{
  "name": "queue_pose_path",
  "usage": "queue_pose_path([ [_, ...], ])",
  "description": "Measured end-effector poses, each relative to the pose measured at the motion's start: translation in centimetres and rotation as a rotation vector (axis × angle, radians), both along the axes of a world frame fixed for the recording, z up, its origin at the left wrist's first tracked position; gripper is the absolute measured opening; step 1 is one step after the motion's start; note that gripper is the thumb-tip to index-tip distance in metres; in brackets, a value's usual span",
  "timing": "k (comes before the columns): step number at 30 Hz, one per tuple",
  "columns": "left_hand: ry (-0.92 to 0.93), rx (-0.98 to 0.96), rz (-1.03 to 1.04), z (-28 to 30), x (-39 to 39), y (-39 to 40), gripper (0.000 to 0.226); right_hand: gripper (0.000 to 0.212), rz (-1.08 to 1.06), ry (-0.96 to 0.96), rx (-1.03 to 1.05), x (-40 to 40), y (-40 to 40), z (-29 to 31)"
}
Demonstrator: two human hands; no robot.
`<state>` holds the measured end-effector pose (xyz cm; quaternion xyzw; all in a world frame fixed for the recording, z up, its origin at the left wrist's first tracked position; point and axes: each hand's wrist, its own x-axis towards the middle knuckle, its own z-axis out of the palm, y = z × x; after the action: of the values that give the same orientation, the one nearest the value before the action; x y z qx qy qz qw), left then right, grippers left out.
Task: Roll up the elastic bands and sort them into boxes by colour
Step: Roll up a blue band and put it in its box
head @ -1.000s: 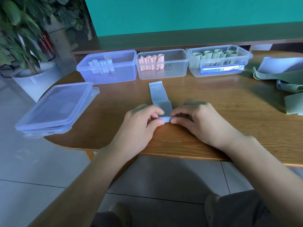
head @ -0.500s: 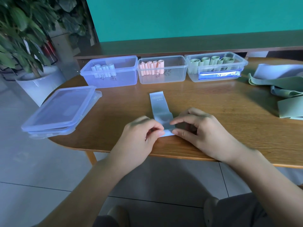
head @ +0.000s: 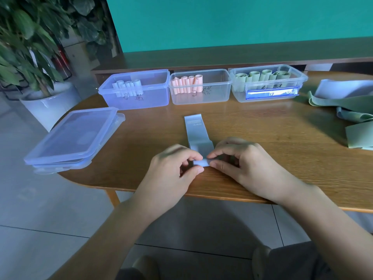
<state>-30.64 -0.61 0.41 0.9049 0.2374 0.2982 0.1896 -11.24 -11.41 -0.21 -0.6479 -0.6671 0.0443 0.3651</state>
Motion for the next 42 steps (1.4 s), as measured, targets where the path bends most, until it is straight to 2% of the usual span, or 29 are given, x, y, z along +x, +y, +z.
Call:
queue_pose_path([
  [8, 0.024, 0.011, 0.035, -0.1, 0.5, 0.4, 0.014, 0.014, -0.013, -0.059, 0.072, -0.1, 0.4, -0.3],
  [14, 0.013, 0.107, 0.077, -0.5, 0.8, 0.6, 0.021, 0.018, -0.011, -0.021, 0.017, 0.0, 0.9, -0.3],
  [19, -0.013, 0.059, 0.081, -0.3, 0.7, 0.3, 0.02, 0.02, -0.026, -0.031, -0.006, 0.2, 1.4, -0.5],
  [27, 0.046, 0.022, 0.111, 0.0, 1.2, 0.6, 0.022, 0.024, -0.075, -0.086, 0.043, 0.0, 1.7, -0.5],
  [33, 0.036, 0.013, 0.104, 0.2, 1.5, 1.3, 0.011, 0.014, -0.098, -0.073, 0.108, -0.1, 1.8, -0.6],
  [36, 0.036, 0.023, 0.104, -0.1, 1.6, 1.5, 0.015, 0.013, -0.091, -0.029, 0.104, 0.2, 2.1, -0.7],
  [42, 0.015, 0.078, 0.084, -0.3, 1.6, 1.7, 0.022, 0.025, -0.093, -0.006, 0.033, 0.4, 2.6, -0.5],
])
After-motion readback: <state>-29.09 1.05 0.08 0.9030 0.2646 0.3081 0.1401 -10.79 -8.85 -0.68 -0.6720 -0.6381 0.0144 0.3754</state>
